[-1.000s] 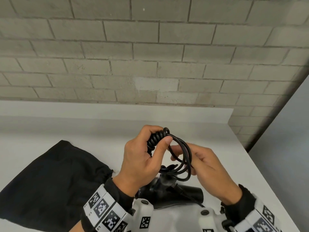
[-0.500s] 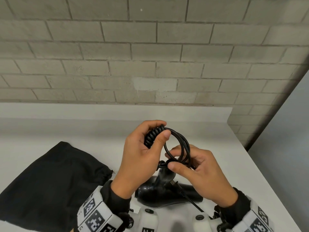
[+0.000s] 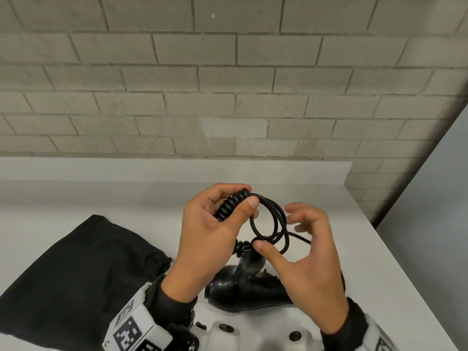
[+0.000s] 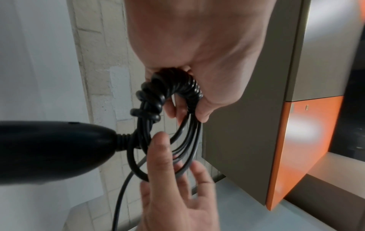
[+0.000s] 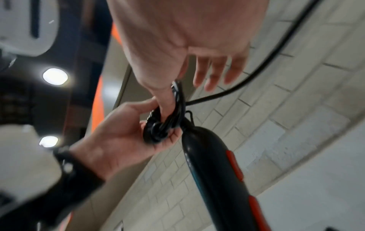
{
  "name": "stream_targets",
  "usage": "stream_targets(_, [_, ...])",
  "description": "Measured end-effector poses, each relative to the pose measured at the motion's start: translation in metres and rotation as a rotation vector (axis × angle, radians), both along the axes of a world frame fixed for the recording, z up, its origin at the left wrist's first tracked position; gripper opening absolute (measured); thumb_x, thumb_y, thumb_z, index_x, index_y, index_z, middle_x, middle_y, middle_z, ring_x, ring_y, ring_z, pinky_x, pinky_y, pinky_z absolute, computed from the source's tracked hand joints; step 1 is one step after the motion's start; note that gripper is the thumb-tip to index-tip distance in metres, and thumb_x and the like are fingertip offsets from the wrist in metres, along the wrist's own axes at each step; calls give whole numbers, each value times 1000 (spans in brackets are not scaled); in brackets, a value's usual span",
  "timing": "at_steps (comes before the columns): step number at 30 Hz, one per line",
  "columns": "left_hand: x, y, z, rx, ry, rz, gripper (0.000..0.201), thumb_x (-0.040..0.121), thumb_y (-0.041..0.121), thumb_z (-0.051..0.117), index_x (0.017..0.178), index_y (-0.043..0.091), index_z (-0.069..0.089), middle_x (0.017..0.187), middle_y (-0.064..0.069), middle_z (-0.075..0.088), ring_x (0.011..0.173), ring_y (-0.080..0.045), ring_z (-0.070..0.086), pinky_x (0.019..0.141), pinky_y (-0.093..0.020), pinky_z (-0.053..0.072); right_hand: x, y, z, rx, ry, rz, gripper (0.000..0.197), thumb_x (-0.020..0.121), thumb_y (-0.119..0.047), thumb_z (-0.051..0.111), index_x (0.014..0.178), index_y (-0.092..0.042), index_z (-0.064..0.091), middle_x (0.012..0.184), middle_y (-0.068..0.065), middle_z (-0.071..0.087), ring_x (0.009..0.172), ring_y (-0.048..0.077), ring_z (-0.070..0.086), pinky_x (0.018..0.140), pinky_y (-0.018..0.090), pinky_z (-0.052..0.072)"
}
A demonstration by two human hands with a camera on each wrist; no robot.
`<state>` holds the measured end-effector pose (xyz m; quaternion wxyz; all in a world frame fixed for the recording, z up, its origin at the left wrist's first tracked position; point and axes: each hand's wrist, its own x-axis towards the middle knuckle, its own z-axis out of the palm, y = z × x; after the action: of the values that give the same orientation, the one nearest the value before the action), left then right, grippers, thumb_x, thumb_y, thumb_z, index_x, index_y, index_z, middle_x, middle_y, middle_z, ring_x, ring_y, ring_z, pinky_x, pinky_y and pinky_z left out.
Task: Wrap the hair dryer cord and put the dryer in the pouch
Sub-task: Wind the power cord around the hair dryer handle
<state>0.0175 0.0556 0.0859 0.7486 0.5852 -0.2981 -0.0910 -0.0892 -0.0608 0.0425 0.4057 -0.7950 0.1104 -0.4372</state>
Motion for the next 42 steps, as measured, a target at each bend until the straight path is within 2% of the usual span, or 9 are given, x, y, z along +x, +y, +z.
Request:
stream_targets(3, [-3,-2,-1,-12,7,35,17,82,14,76,99,12,72,75,-8,74,74,-18,72,76,-21,57,0,11,-10,-295,-113,-184,37,75,-26,81,103,-20,59,108,7,53,100,18,50,86,30,44])
stream_targets(9, [-6,-4,-4,-34,-41,96,17,83,15,75,99,12,70,76,-5,74,75,-18,72,75,-21,56,0,15,-7,-477,94,-357,22,86,-38,68,100,-23,76,89,3,52,78,18,45,55,28,37])
stream_targets(16, [-2,-9,-12,-49,-164,181,17,84,13,74,100,9,69,82,1,73,74,-11,71,72,-17,54,-2,22,18,289,145,-58,10,83,-38,71,75,-32,73,89,-14,54,72,3,53,65,9,43])
stream_targets(22, [3,-11,-15,-18,-277,206,16,86,13,73,101,12,68,82,4,72,76,-9,70,73,-17,54,-14,5,50,838,290,280,38,82,-51,60,64,-18,65,73,-2,52,69,15,43,79,34,36])
stream_targets(24, [4,-13,-16,-3,-312,218,16,86,15,74,101,14,68,83,6,71,78,-9,70,74,-17,54,-16,3,54,826,275,278,41,86,-50,57,59,-20,60,71,-5,50,69,15,43,79,33,35])
stream_targets(30, [12,-15,-16,17,-387,297,17,87,14,73,103,12,67,86,11,70,79,-5,69,73,-12,52,-21,21,40,128,238,45,5,88,-32,68,85,-36,69,93,-17,57,86,-1,51,72,8,41])
stream_targets(35, [15,-16,-20,24,-420,303,18,87,14,74,103,10,67,86,8,70,78,-6,69,73,-13,52,-19,17,39,317,196,149,16,93,-27,60,81,-25,71,78,-11,74,79,4,67,75,14,47])
stream_targets(40, [21,-17,-23,30,-417,301,18,87,15,73,103,9,67,86,5,70,79,-8,70,74,-15,53,-26,-1,44,925,180,428,32,89,-41,63,72,-13,61,48,0,34,65,23,56,77,27,44])
stream_targets(42, [25,-17,-23,23,-387,296,18,87,16,73,103,9,67,88,3,71,80,-11,70,75,-18,54,-30,-6,36,955,136,573,37,76,-45,78,77,-12,62,57,2,47,78,26,62,83,28,47])
